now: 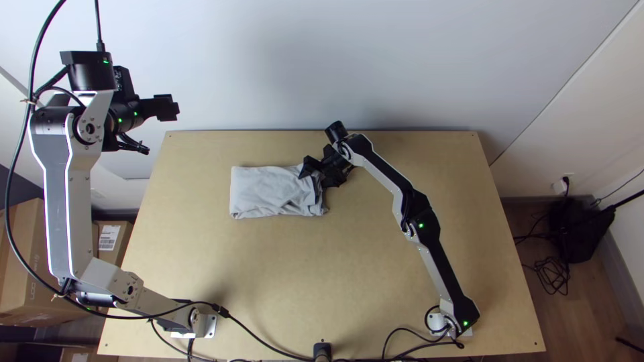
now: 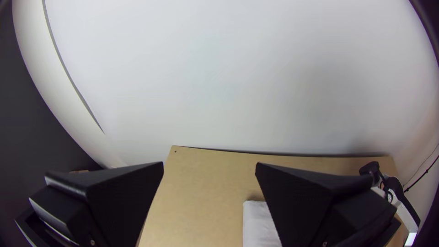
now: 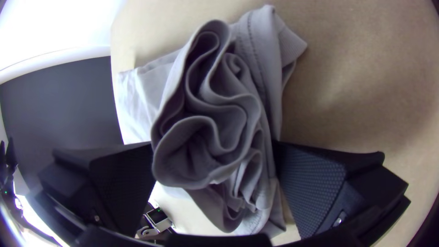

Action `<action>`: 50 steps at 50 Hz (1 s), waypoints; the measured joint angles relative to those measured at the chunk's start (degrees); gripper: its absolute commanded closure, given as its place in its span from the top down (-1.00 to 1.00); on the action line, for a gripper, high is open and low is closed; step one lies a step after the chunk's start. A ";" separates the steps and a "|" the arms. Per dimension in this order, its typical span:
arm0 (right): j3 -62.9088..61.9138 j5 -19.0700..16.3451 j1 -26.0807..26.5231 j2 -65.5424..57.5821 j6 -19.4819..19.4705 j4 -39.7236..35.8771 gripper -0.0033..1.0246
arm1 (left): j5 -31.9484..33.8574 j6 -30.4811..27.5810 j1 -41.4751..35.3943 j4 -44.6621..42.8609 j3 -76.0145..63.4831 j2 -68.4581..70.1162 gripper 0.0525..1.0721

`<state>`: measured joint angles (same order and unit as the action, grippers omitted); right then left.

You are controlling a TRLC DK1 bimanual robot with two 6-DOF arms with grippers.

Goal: Fold the t-shirt

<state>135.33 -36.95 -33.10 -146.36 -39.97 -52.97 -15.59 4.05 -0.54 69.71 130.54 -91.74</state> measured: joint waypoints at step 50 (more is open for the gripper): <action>-31.61 0.55 25.68 16.96 13.27 12.22 -0.95 | 0.22 -2.58 2.91 0.00 0.00 0.44 0.90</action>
<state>103.72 -36.40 -7.42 -129.40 -26.70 -40.75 -15.38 1.48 2.37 69.71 130.54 -91.31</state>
